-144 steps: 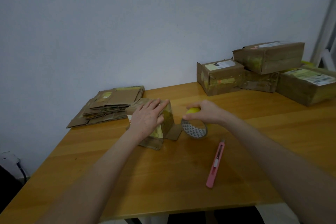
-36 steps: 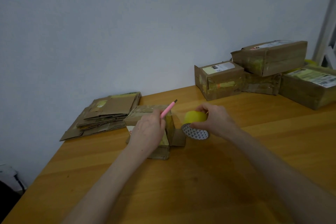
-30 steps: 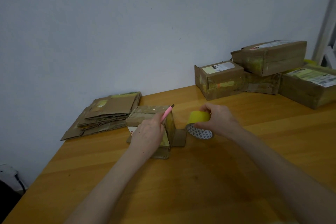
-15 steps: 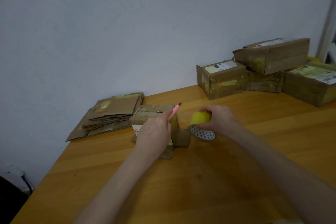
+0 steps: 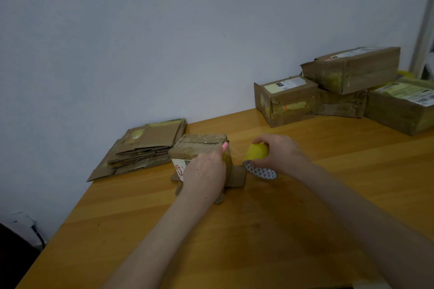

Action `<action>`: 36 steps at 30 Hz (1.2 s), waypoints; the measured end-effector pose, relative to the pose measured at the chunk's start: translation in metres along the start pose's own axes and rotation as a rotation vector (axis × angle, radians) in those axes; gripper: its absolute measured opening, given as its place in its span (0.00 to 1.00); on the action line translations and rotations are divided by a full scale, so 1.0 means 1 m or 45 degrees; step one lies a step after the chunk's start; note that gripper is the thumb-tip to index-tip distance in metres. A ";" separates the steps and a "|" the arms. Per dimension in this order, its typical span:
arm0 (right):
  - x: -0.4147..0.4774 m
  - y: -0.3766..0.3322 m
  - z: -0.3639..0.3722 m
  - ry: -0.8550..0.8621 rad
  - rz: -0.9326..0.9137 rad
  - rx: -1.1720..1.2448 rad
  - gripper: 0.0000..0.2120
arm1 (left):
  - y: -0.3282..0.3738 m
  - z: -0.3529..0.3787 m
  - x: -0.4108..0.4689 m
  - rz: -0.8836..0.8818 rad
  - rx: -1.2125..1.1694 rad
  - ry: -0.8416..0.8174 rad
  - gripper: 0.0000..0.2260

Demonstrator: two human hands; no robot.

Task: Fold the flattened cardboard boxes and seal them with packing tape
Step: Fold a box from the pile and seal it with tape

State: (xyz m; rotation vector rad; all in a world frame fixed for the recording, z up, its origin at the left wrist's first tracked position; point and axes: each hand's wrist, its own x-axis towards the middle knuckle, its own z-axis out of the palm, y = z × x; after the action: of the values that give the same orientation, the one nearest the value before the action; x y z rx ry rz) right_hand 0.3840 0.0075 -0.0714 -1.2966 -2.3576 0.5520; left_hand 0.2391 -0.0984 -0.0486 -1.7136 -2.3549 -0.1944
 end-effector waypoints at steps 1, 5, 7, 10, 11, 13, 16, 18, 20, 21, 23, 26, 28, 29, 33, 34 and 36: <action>0.000 -0.001 0.000 -0.004 -0.007 -0.012 0.30 | 0.001 -0.001 0.001 -0.014 0.016 -0.022 0.16; 0.001 -0.002 0.000 -0.016 -0.006 -0.044 0.30 | 0.007 -0.004 0.004 -0.030 0.094 -0.081 0.16; 0.001 -0.002 -0.001 -0.024 0.002 -0.031 0.29 | 0.009 -0.006 0.005 -0.031 0.102 -0.110 0.16; 0.001 0.000 -0.001 -0.028 0.010 -0.008 0.28 | 0.013 -0.009 0.005 -0.029 0.105 -0.120 0.17; 0.001 0.000 -0.001 -0.028 0.008 -0.006 0.28 | 0.015 -0.010 0.005 -0.029 0.111 -0.129 0.17; 0.002 0.000 0.000 -0.027 -0.004 -0.007 0.28 | 0.018 -0.011 0.005 -0.026 0.119 -0.149 0.16; 0.002 -0.001 0.000 -0.032 -0.015 -0.021 0.27 | 0.021 -0.010 0.009 -0.030 0.093 -0.181 0.16; 0.002 -0.001 0.001 -0.035 -0.012 -0.022 0.27 | 0.020 -0.010 0.011 -0.047 0.034 -0.201 0.16; 0.002 0.000 0.001 -0.029 -0.006 -0.018 0.27 | 0.017 -0.008 0.010 -0.045 -0.032 -0.198 0.16; 0.002 0.000 0.001 -0.028 -0.001 -0.013 0.27 | 0.015 -0.006 0.007 -0.033 -0.054 -0.189 0.16; 0.002 0.000 0.000 -0.033 0.013 -0.001 0.28 | 0.012 -0.005 -0.001 -0.018 -0.070 -0.173 0.15; 0.002 -0.002 0.000 -0.033 0.019 -0.008 0.28 | 0.012 -0.005 -0.007 -0.008 -0.042 -0.165 0.14; 0.003 -0.003 0.001 -0.030 0.014 -0.029 0.28 | 0.014 -0.008 -0.008 -0.010 -0.024 -0.162 0.15; 0.003 -0.003 0.001 -0.028 0.014 -0.035 0.28 | 0.015 -0.010 -0.008 -0.008 -0.015 -0.165 0.15; 0.001 -0.004 0.001 -0.025 -0.002 -0.052 0.28 | 0.020 -0.012 -0.009 -0.028 0.059 -0.179 0.16; 0.001 -0.004 0.001 -0.021 -0.008 -0.055 0.28 | 0.022 -0.012 -0.007 -0.037 0.076 -0.189 0.16; 0.001 -0.005 0.002 -0.015 -0.015 -0.057 0.29 | 0.025 -0.013 -0.003 -0.055 0.080 -0.228 0.16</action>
State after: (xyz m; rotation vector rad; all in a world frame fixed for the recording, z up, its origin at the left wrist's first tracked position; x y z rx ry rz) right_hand 0.3791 0.0060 -0.0703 -1.3011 -2.3990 0.5072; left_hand 0.2653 -0.0965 -0.0378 -1.7169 -2.4963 0.0267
